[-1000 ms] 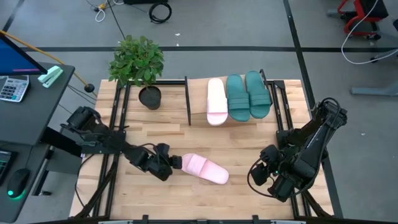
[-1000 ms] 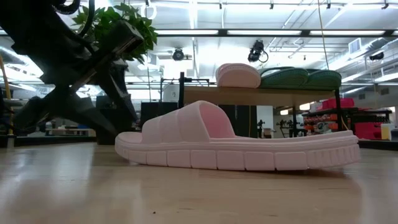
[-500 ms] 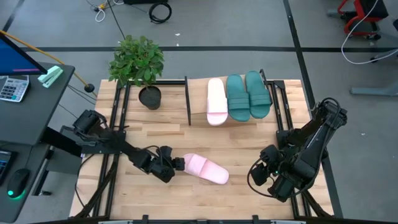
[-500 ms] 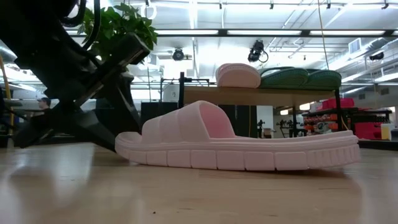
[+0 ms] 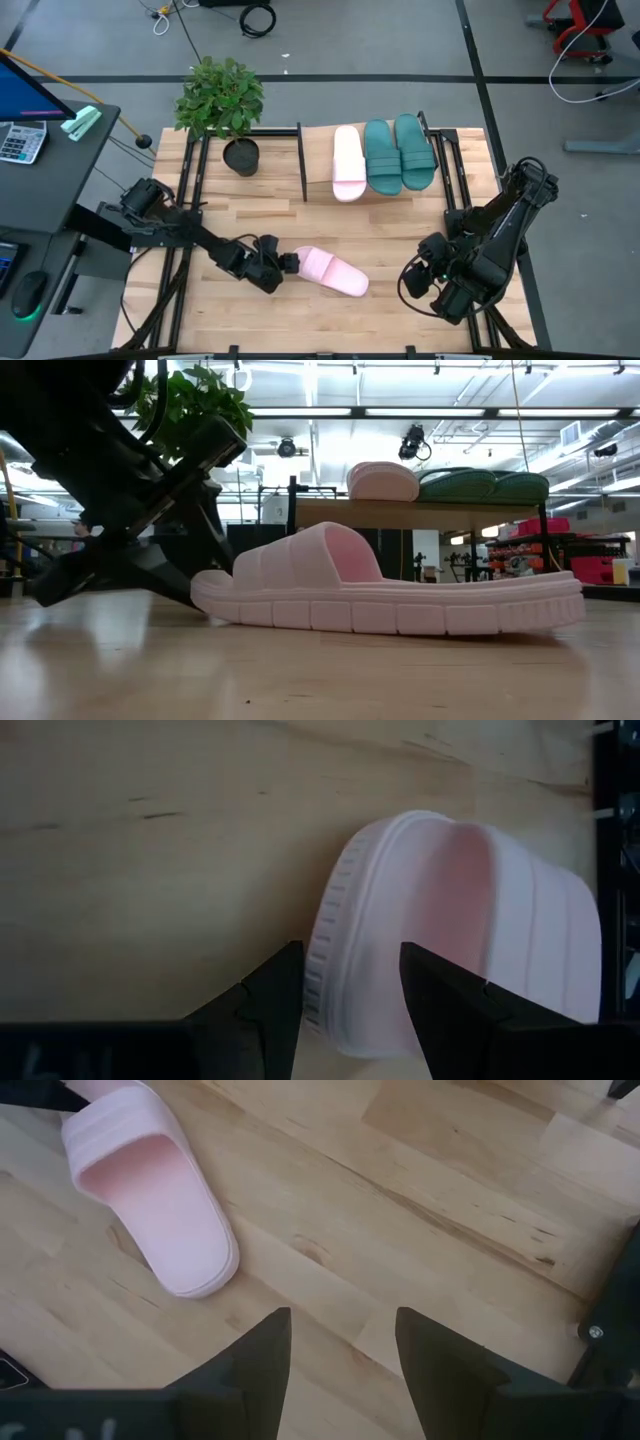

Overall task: Pick and place slides into the shelf
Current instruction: Put the pink slipper on the shelf

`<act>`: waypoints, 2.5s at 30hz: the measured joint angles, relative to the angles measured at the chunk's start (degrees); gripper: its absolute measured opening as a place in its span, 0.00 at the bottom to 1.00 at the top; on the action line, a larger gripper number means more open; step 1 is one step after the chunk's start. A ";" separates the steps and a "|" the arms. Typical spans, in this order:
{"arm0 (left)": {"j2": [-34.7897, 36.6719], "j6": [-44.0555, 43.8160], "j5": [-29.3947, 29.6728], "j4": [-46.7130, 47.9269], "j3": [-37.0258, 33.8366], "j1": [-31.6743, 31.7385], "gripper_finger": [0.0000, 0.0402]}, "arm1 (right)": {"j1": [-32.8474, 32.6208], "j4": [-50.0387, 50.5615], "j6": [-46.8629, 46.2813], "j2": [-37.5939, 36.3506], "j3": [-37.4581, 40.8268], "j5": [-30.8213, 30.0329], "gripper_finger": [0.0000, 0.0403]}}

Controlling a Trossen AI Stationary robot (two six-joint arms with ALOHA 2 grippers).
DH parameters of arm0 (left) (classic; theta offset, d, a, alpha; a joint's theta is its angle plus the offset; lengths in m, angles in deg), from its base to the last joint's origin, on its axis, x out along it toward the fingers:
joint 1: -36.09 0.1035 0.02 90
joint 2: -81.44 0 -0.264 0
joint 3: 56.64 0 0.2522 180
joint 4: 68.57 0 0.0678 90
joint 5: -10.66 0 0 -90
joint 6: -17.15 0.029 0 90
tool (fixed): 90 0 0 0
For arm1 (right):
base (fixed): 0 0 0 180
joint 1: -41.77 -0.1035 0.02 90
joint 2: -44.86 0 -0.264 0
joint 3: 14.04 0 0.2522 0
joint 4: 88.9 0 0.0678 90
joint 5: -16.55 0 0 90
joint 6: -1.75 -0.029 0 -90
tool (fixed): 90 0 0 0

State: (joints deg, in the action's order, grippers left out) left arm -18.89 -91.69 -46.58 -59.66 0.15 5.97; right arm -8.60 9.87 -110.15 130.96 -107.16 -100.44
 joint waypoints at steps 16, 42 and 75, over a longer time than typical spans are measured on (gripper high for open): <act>0.04 3.64 0.24 0.00 -0.02 3.22 0.24 | 0.06 0.00 -0.37 0.00 0.00 -1.27 0.47; 11.70 39.10 -9.52 -7.21 -0.07 7.83 0.11 | 0.06 0.04 0.85 0.00 0.00 -3.22 0.47; 19.15 101.53 -28.88 57.56 68.87 42.53 0.10 | 1.10 -2.39 0.44 0.07 0.00 -7.15 0.44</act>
State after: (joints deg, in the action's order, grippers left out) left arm 0.25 9.84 -75.46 -2.10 69.02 48.50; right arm -7.50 7.48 -109.71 131.03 -107.16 -107.59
